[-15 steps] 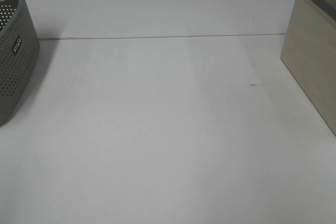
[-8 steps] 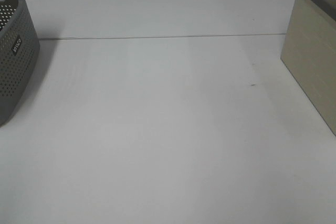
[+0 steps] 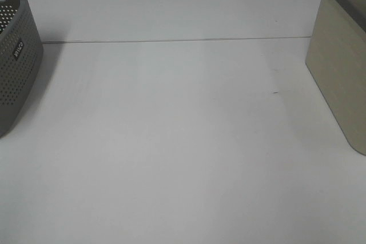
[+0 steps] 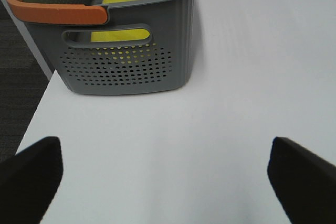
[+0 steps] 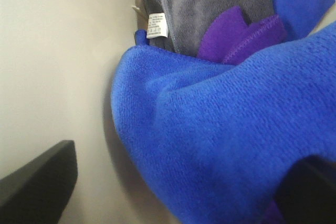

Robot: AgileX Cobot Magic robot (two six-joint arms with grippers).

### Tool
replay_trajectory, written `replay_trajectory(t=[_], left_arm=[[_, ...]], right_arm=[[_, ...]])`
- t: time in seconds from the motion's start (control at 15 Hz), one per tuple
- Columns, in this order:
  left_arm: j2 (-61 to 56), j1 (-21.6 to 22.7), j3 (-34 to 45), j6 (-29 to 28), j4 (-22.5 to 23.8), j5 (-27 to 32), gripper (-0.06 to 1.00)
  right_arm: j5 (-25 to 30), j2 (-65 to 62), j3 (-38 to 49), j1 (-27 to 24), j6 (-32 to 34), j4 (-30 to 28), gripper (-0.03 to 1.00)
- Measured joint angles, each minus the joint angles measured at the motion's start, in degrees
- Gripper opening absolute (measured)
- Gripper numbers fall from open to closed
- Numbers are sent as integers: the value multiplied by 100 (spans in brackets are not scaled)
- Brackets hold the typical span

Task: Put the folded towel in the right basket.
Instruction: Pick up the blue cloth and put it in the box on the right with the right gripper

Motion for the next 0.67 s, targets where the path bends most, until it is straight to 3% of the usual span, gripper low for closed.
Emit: replay_trajectory(t=[0.4, 0.67], left_arm=[[0, 0, 0, 0, 0, 0, 99], [0, 0, 0, 0, 0, 0, 99]], right_arm=[[808, -17, 0, 0, 23, -390, 97], [1043, -710, 0, 0, 189, -539, 97]])
